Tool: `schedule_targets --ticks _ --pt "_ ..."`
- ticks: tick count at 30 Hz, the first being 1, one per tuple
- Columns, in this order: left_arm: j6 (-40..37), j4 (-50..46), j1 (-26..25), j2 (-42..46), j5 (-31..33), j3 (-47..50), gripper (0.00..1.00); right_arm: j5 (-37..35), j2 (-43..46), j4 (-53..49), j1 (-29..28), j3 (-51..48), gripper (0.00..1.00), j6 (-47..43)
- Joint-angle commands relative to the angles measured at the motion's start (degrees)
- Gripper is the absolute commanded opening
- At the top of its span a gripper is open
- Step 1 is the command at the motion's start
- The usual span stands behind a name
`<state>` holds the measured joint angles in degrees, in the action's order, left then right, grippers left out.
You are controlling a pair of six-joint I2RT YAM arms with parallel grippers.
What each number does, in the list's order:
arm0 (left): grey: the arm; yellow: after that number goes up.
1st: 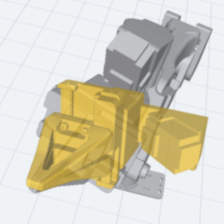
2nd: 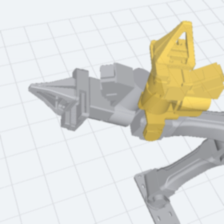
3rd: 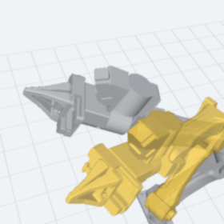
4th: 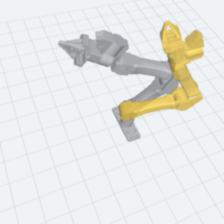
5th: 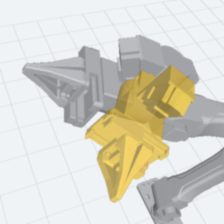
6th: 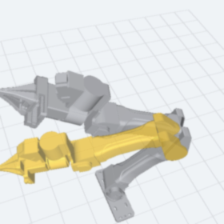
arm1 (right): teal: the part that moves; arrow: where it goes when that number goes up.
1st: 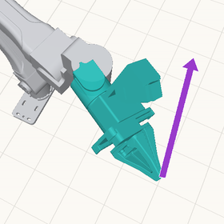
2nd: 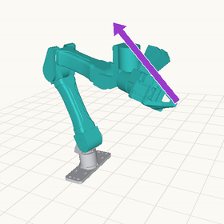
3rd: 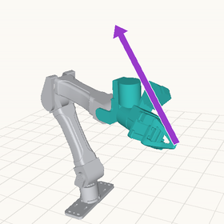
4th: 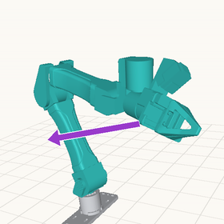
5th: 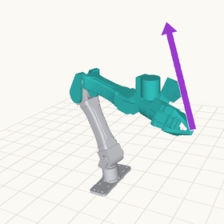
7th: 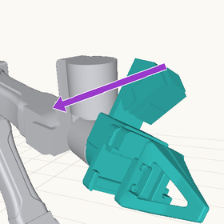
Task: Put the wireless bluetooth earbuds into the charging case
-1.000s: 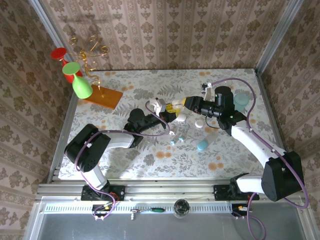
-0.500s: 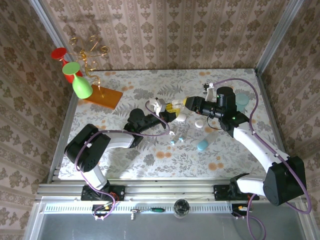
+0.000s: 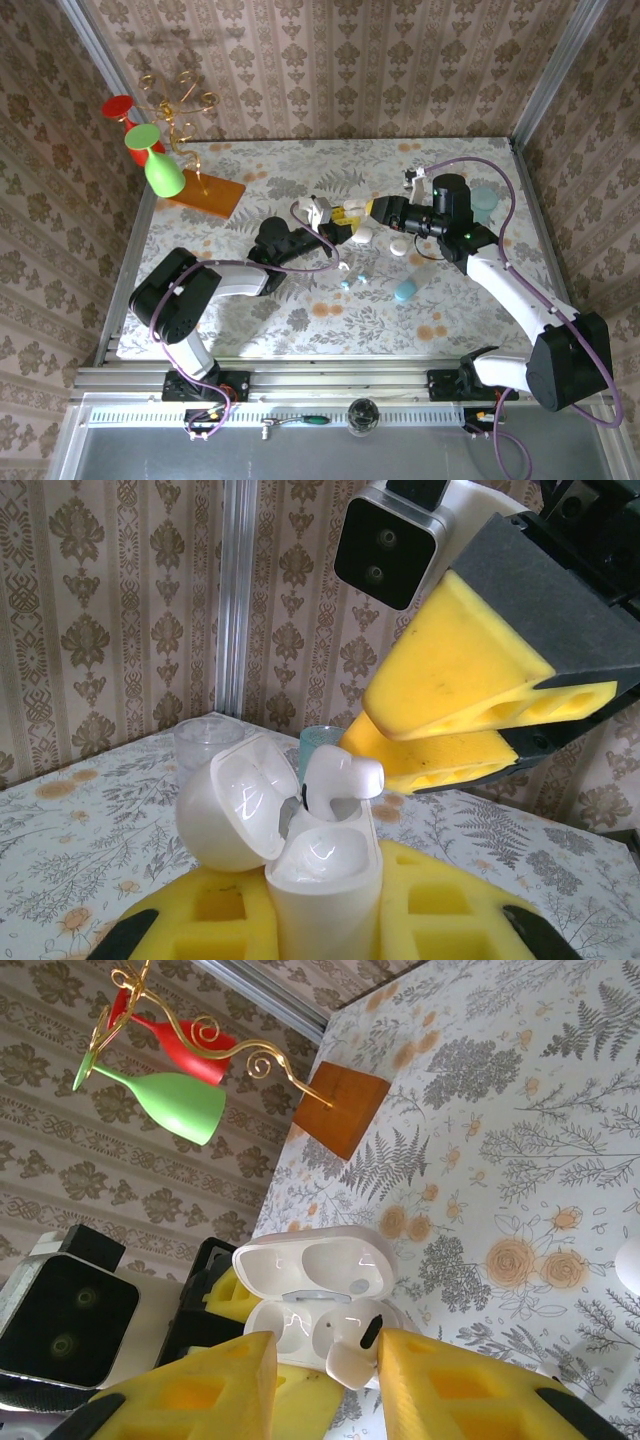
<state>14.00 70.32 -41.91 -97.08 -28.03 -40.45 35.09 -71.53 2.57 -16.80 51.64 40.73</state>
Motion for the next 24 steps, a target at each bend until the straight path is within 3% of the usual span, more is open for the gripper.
schedule_targets --ticks 1,24 --pt "1.2 2.7 0.3 -0.8 -0.9 -0.6 0.00 2.4 -0.5 -0.8 -0.7 1.8 0.34 -0.2" --pt "0.5 2.9 0.6 -0.7 -1.3 0.4 0.00 3.4 -3.1 -2.4 -3.3 3.5 0.44 -1.7"
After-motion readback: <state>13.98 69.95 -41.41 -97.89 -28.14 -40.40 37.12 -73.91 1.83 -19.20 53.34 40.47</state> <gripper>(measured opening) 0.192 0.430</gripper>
